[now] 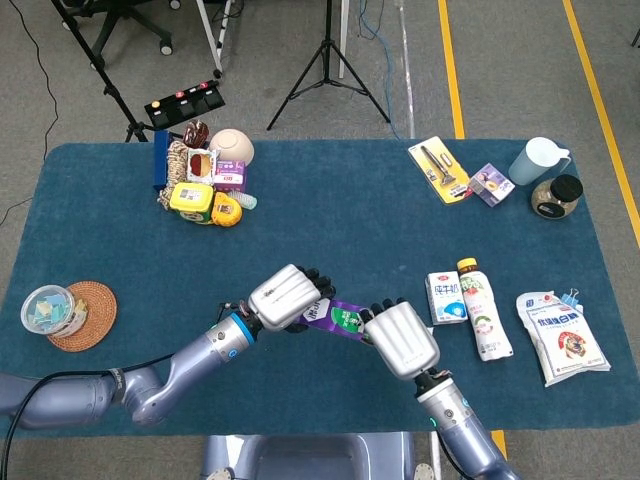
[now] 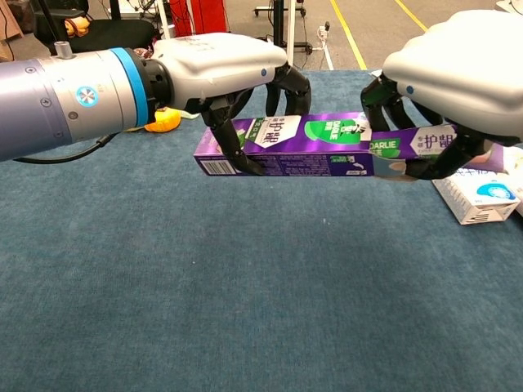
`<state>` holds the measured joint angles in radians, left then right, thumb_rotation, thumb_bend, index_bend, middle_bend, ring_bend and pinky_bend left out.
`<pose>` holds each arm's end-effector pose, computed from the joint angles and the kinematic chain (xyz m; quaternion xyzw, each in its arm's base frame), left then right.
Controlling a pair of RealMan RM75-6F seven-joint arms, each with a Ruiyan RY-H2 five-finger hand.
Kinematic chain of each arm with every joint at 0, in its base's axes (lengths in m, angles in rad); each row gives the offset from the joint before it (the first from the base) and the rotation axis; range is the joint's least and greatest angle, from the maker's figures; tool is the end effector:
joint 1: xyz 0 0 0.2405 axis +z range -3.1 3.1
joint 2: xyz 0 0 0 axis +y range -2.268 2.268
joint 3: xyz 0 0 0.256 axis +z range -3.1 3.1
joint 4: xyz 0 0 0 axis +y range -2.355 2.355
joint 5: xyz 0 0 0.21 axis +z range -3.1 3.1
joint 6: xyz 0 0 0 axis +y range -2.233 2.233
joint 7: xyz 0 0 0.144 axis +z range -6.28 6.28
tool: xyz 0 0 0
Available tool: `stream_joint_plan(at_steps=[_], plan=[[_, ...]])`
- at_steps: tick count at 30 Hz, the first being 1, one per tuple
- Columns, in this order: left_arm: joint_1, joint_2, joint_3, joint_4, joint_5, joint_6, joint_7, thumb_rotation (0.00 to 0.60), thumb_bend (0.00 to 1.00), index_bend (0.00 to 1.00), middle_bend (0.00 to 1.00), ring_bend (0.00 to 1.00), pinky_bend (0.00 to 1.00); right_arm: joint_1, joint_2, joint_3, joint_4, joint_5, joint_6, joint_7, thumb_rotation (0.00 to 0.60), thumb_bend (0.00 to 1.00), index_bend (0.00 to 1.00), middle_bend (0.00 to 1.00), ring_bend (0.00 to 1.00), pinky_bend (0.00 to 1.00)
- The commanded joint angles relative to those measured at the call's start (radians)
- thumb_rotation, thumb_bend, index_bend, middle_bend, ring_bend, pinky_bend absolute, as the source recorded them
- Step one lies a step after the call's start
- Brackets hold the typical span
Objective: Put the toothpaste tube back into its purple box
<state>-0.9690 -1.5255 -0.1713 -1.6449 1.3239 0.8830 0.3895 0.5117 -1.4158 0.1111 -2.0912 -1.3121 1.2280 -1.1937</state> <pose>-0.0245 0.3146 -0.0272 -0.8417 -0.2073 -0.4246 0.2612 -0.0892 -0.2302 0.0421 0.7927 -0.1432 0.3331 0.4900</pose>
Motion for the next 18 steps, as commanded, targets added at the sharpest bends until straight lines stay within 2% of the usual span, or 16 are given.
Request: stream_joint_plan(at_steps=[1,18], plan=[[-0.003,-0.005,-0.002,-0.002,-0.005,0.000,0.002,0.600,0.21,0.48,0.39,0.37,0.59,0.016,-0.013,0.004,-0.009,0.015,0.002,-0.027,0.600,0.71,0.58,0.65,0.62,0.73],[-0.011,-0.025,0.001,0.010,-0.021,0.012,0.014,0.600,0.21,0.48,0.39,0.37,0.59,0.089,-0.060,-0.001,0.029,0.045,-0.007,-0.119,0.600,0.71,0.58,0.65,0.62,0.73]])
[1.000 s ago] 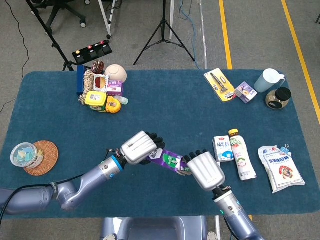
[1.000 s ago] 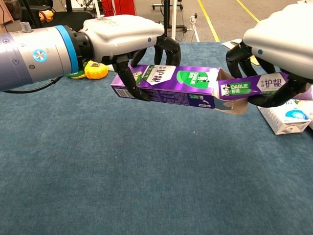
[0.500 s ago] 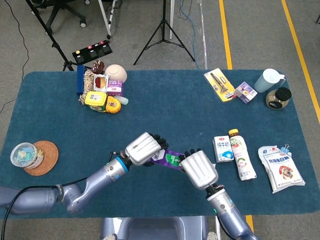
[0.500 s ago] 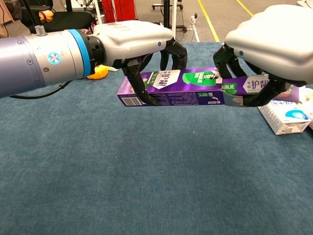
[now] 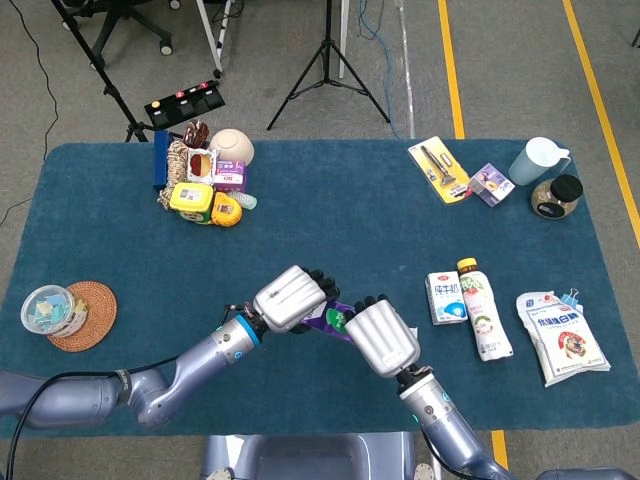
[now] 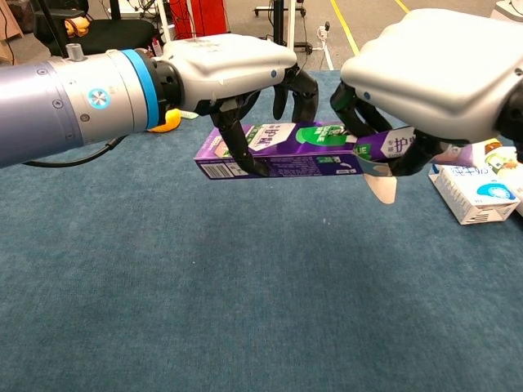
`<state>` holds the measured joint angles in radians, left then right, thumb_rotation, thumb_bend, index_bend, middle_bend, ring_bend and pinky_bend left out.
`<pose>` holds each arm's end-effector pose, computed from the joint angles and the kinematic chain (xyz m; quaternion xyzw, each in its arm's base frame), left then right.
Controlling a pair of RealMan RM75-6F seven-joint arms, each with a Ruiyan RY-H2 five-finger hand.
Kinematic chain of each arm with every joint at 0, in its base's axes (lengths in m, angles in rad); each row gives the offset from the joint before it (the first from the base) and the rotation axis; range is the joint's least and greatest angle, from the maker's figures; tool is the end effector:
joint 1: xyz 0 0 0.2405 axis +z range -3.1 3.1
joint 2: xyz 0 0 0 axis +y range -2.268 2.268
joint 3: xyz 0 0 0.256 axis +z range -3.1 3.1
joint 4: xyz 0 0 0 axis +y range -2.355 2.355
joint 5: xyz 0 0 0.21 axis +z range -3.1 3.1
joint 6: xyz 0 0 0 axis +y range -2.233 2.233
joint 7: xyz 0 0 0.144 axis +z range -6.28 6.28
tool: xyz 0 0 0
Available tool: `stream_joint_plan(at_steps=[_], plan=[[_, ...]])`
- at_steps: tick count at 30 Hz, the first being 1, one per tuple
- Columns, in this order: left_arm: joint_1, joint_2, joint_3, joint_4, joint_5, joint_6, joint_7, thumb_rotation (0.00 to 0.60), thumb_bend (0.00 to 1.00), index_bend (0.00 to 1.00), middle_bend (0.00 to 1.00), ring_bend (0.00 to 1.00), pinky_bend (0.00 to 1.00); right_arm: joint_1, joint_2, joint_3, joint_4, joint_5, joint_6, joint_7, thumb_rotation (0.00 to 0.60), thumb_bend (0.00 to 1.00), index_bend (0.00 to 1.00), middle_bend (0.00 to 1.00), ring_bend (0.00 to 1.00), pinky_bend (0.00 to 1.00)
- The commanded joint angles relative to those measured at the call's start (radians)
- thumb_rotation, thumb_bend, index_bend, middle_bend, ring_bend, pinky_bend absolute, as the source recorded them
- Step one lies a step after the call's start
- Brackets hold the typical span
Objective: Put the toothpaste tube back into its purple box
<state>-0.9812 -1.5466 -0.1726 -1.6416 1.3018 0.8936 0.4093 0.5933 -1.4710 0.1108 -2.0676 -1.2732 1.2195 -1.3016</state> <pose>-0.0191 0.3135 -0.0315 -0.8398 -0.2082 -0.4278 0.2616 -0.0699 -0.2350 0.0270 0.8078 -0.0926 0.3240 0.4836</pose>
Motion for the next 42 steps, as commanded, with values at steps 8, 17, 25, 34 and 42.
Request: stream_joint_plan(at_steps=[8,17,25,34,42], plan=[[0.007,-0.028,0.015,0.048,0.023,0.010,-0.052,0.600,0.21,0.49,0.41,0.38,0.63,0.034,-0.019,0.000,0.018,0.021,0.015,-0.058,0.600,0.72,0.59,0.65,0.62,0.73],[0.011,-0.046,0.021,0.076,0.045,0.020,-0.085,0.600,0.21,0.49,0.42,0.38,0.63,0.059,-0.026,-0.009,0.024,0.006,0.024,-0.116,0.600,0.71,0.59,0.65,0.62,0.74],[0.020,-0.076,0.028,0.112,0.069,0.033,-0.136,0.600,0.21,0.51,0.44,0.39,0.66,0.073,-0.024,-0.022,0.040,-0.037,0.054,-0.198,0.600,0.58,0.32,0.44,0.51,0.71],[0.032,-0.107,0.028,0.152,0.095,0.054,-0.215,0.600,0.22,0.56,0.50,0.45,0.70,0.071,-0.038,-0.020,0.062,-0.102,0.092,-0.188,0.600,0.48,0.05,0.11,0.21,0.58],[0.047,-0.137,0.024,0.196,0.124,0.086,-0.315,0.600,0.23,0.58,0.52,0.47,0.72,0.061,-0.034,-0.020,0.075,-0.155,0.112,-0.180,0.600,0.48,0.05,0.08,0.15,0.54]])
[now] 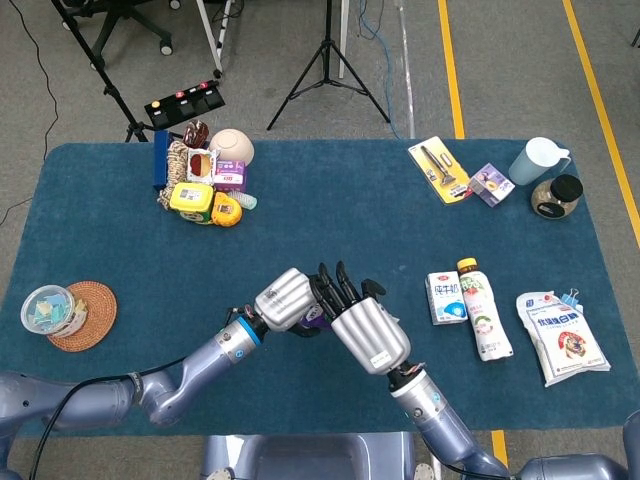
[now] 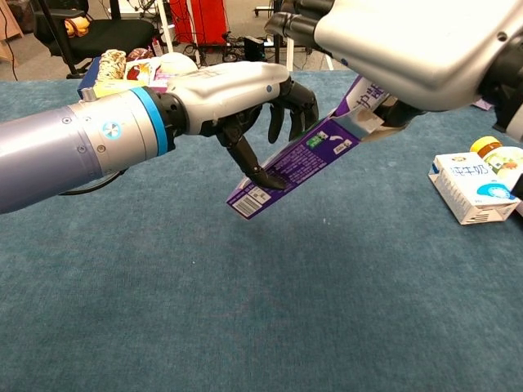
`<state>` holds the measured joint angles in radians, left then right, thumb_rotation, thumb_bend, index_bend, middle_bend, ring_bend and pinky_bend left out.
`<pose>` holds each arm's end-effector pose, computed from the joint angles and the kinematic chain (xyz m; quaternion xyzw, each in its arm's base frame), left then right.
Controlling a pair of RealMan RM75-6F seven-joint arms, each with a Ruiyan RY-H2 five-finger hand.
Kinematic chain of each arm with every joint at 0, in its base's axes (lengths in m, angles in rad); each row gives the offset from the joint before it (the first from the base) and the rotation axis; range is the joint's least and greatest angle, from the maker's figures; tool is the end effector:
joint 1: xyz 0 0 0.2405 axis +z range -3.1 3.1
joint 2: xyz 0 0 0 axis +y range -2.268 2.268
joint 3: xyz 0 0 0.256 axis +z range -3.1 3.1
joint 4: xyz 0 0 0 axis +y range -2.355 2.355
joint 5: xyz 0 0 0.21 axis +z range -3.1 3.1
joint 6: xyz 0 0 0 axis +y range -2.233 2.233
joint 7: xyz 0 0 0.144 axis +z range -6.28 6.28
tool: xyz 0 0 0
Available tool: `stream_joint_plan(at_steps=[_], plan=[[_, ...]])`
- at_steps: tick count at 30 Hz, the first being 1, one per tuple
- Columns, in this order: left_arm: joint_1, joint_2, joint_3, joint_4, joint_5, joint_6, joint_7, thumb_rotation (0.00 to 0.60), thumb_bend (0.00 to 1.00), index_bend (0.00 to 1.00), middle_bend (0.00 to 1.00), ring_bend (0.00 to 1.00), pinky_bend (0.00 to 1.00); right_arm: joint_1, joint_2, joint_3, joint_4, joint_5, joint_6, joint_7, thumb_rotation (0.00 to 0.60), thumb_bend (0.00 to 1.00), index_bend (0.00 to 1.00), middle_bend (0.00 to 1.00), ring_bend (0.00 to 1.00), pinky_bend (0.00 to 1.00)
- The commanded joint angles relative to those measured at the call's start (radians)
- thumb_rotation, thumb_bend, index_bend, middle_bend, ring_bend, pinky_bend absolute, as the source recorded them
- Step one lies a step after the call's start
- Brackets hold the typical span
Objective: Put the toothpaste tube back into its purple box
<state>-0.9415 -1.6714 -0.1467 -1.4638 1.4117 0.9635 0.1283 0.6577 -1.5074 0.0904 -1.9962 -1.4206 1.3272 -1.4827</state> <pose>-0.0358 0.3170 -0.0572 -0.8009 -0.2856 -0.4737 0.2294 -0.0515 -0.2401 0.0338 0.7691 0.0564 0.3267 0.5464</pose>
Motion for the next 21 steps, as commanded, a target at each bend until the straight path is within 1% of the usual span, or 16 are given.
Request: stream_joint_plan(at_steps=[1,5,8,14,16,18,21], plan=[[0.011,-0.017,-0.003,0.025,0.018,0.023,-0.060,0.600,0.23,0.58,0.52,0.47,0.72,-0.005,0.004,0.002,0.006,-0.012,0.007,0.002,0.600,0.48,0.05,0.08,0.15,0.54],[0.024,-0.031,-0.009,0.060,0.038,0.051,-0.146,0.600,0.23,0.58,0.52,0.47,0.72,-0.013,0.007,0.010,0.018,-0.033,0.021,0.013,0.600,0.47,0.04,0.07,0.14,0.54],[0.029,-0.034,-0.012,0.080,0.040,0.056,-0.194,0.600,0.23,0.58,0.52,0.47,0.72,-0.017,0.004,0.023,0.038,-0.074,0.041,0.034,0.600,0.47,0.04,0.06,0.13,0.53],[0.036,-0.042,-0.016,0.113,0.039,0.057,-0.252,0.600,0.23,0.58,0.52,0.47,0.72,-0.030,0.004,0.041,0.045,-0.116,0.066,0.064,0.600,0.47,0.03,0.04,0.11,0.52],[0.038,-0.044,-0.016,0.121,0.039,0.056,-0.265,0.600,0.23,0.58,0.52,0.47,0.72,-0.036,0.007,0.040,0.033,-0.121,0.068,0.074,0.600,0.47,0.02,0.03,0.10,0.52],[0.039,-0.047,-0.018,0.128,0.036,0.053,-0.278,0.600,0.23,0.58,0.52,0.47,0.72,-0.039,0.011,0.032,0.025,-0.149,0.067,0.086,0.600,0.46,0.01,0.02,0.10,0.53],[0.038,-0.050,-0.021,0.133,0.034,0.048,-0.289,0.600,0.23,0.58,0.52,0.47,0.72,-0.039,0.012,0.019,0.044,-0.185,0.050,0.080,0.600,0.46,0.01,0.01,0.10,0.53]])
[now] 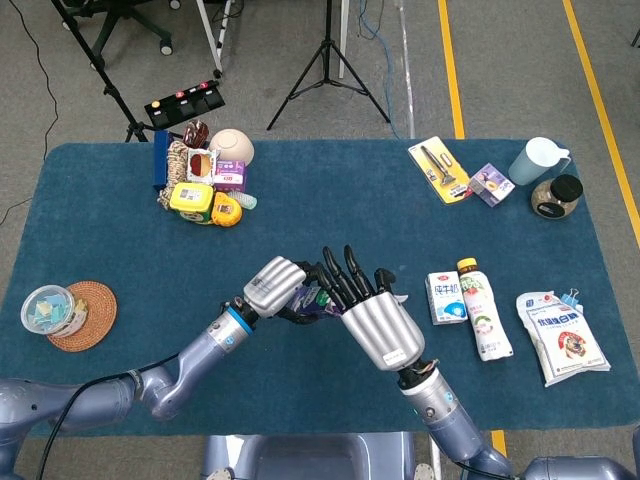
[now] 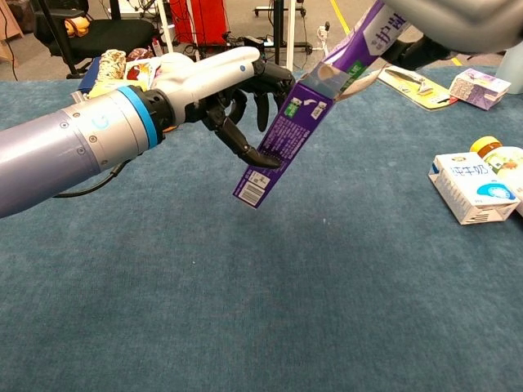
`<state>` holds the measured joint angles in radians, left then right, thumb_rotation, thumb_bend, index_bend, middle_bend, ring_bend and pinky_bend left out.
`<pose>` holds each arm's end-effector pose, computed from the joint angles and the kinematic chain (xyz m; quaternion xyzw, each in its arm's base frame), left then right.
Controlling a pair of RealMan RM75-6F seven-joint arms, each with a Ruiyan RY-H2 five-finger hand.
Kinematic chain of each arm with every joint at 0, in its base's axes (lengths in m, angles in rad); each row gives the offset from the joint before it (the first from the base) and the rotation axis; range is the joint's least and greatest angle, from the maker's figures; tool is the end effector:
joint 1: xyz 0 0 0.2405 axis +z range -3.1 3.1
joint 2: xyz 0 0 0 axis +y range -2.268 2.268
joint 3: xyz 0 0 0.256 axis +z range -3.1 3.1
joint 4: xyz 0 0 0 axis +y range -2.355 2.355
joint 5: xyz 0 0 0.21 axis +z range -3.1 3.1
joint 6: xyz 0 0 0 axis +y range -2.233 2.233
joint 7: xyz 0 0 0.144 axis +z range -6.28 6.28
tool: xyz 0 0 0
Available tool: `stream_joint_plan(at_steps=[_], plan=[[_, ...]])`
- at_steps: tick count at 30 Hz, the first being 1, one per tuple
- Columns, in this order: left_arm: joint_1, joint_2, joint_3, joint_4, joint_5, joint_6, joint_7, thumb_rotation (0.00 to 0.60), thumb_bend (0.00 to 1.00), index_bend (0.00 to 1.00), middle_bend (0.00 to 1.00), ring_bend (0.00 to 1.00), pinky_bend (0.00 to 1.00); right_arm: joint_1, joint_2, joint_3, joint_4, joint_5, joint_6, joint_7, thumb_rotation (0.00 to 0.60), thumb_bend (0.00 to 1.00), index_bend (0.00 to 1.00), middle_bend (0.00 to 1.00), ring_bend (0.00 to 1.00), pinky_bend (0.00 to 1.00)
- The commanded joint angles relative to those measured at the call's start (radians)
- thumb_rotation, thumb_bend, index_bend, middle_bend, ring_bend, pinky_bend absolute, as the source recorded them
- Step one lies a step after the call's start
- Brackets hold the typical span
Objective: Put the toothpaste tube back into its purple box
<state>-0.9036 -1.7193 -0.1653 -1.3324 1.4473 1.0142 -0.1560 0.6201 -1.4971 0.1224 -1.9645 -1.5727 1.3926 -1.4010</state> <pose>-0.0545 0.3356 -0.0575 -0.7388 -0.3752 -0.5189 0.2102 -0.0490 -0.2404 0.0547 0.7198 0.0721 0.3823 0.5749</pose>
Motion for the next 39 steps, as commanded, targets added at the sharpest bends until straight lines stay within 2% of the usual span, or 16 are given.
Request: stream_joint_plan(at_steps=[1,6,13,15,23,29,36,39], plan=[[0.000,-0.002,-0.003,0.000,-0.001,-0.003,-0.005,0.600,0.23,0.58,0.52,0.47,0.72,0.000,-0.002,-0.015,0.020,-0.035,-0.024,-0.009,0.600,0.46,0.00,0.01,0.10,0.52],[-0.003,0.006,-0.006,-0.022,-0.005,-0.012,0.019,0.600,0.23,0.58,0.52,0.47,0.72,0.008,-0.045,-0.012,0.061,-0.041,-0.059,-0.060,0.600,0.43,0.00,0.00,0.03,0.46],[-0.005,0.017,-0.014,-0.052,-0.023,-0.028,0.058,0.600,0.23,0.58,0.52,0.47,0.72,0.020,-0.090,0.009,0.073,-0.038,-0.097,-0.129,0.600,0.19,0.00,0.00,0.00,0.37],[-0.005,0.020,-0.013,-0.055,-0.025,-0.031,0.063,0.600,0.23,0.58,0.52,0.47,0.72,0.022,-0.097,0.016,0.067,-0.039,-0.104,-0.147,0.600,0.15,0.00,0.00,0.00,0.35],[0.003,0.030,-0.018,-0.056,-0.026,-0.023,0.054,0.600,0.23,0.58,0.52,0.47,0.72,0.014,-0.086,0.038,0.049,-0.046,-0.105,-0.181,0.600,0.15,0.00,0.00,0.00,0.34],[0.008,0.051,-0.016,-0.032,-0.018,-0.014,0.071,0.600,0.23,0.58,0.52,0.47,0.72,-0.002,-0.045,0.054,0.063,-0.031,-0.097,-0.153,0.600,0.15,0.00,0.00,0.00,0.34],[0.008,0.094,0.005,0.020,-0.013,-0.022,0.233,0.600,0.23,0.58,0.52,0.47,0.72,-0.019,0.028,0.064,0.158,-0.006,-0.103,-0.012,0.600,0.16,0.00,0.00,0.00,0.33],[0.006,0.104,0.017,0.054,-0.020,-0.030,0.356,0.600,0.23,0.58,0.52,0.47,0.72,-0.025,0.059,0.070,0.240,0.014,-0.110,0.104,0.600,0.17,0.00,0.00,0.00,0.32]])
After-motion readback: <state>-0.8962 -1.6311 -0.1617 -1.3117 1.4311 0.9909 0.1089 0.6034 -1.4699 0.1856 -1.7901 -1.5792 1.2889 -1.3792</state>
